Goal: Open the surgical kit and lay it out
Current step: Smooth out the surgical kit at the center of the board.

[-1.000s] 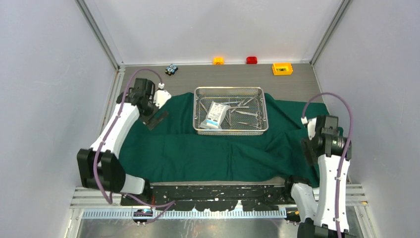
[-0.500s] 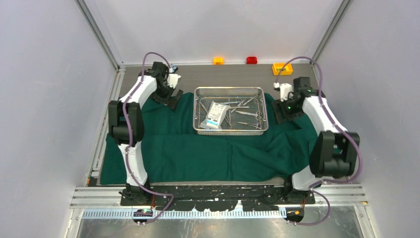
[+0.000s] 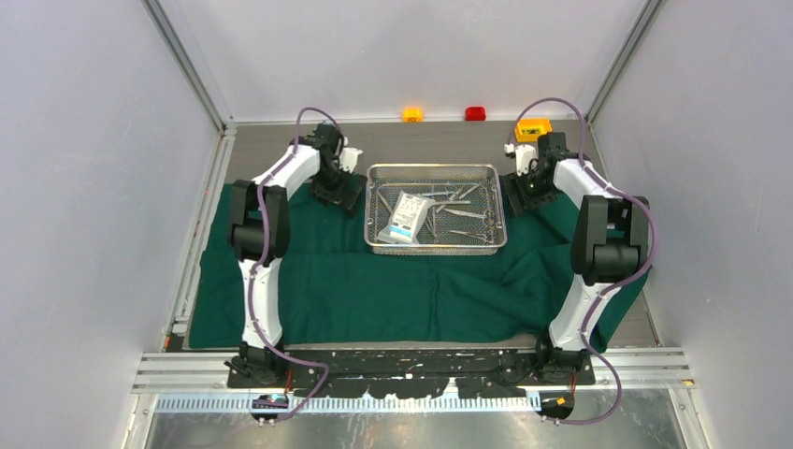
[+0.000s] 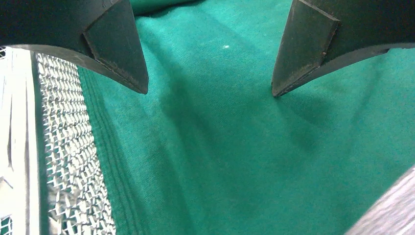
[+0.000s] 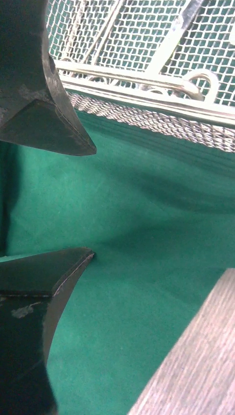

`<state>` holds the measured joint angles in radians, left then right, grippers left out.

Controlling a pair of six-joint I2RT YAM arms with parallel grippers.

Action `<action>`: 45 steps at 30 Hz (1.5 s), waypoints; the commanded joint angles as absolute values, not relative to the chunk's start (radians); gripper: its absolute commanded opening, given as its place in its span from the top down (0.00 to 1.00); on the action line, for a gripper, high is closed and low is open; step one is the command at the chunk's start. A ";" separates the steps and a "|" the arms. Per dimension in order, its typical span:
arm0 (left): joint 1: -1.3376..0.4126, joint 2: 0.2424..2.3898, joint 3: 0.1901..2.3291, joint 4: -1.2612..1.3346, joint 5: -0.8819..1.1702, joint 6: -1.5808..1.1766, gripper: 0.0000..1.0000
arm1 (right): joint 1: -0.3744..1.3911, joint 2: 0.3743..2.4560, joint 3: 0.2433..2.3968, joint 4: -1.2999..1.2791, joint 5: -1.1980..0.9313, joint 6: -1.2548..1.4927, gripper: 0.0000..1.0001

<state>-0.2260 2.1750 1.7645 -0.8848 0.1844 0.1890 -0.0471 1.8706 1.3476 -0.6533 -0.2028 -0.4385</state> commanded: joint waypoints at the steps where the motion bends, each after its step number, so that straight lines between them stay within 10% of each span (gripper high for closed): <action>1: -0.239 2.191 1.792 -0.838 0.185 0.170 0.02 | -0.048 1.908 1.420 -0.613 -0.183 -0.458 0.27; 34: -0.238 2.247 1.785 -0.851 0.214 0.154 1.00 | -0.121 2.012 1.548 -0.678 -0.236 -0.501 0.28; 45: -0.174 2.259 1.843 -0.876 0.185 0.134 1.00 | -0.105 2.118 1.671 -0.752 -0.287 -0.484 0.85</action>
